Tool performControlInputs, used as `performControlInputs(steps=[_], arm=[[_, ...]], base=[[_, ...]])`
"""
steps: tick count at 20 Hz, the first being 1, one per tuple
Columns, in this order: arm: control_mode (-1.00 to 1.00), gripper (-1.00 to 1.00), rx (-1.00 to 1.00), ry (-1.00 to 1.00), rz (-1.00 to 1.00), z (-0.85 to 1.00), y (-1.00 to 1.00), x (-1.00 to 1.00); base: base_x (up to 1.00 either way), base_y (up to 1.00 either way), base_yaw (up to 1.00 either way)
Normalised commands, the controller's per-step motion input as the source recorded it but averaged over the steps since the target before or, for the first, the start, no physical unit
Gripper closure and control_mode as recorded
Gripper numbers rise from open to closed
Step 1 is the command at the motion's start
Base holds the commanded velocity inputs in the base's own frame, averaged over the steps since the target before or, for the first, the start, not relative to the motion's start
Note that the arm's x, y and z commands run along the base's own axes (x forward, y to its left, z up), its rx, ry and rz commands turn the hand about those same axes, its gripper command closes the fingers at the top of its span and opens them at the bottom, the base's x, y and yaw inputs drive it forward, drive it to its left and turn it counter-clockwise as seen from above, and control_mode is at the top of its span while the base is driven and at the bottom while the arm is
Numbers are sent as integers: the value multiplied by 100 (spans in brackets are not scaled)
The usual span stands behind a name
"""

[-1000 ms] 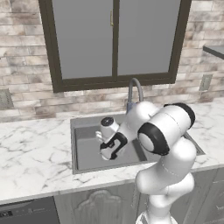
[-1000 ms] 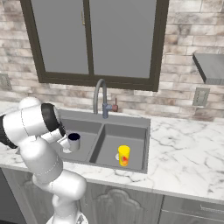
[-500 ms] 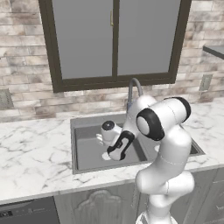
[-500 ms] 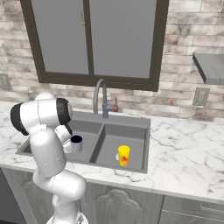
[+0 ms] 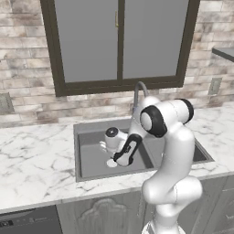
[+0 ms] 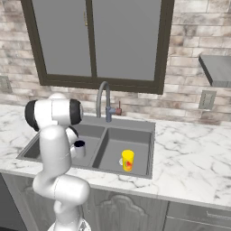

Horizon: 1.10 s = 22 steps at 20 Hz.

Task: Move any existing items from the left basin to the right basin for drying. Then move the mug from the counter to the left basin of the sink for washing.

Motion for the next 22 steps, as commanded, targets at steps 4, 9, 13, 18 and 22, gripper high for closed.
performControlInputs(steps=[4,9,13,18,22], arm=[[-100,100,0,5,0,-15,4,30],[-100,100,0,1,0,-15,1,23],[-100,-100,0,0,0,-6,0,2],[-100,-100,0,-1,-1,0,-5,-3],[-100,-100,0,-1,-3,1,-2,-7]], base=[[0,0,0],[0,0,0],[0,0,0],[0,0,0],[0,0,0]])
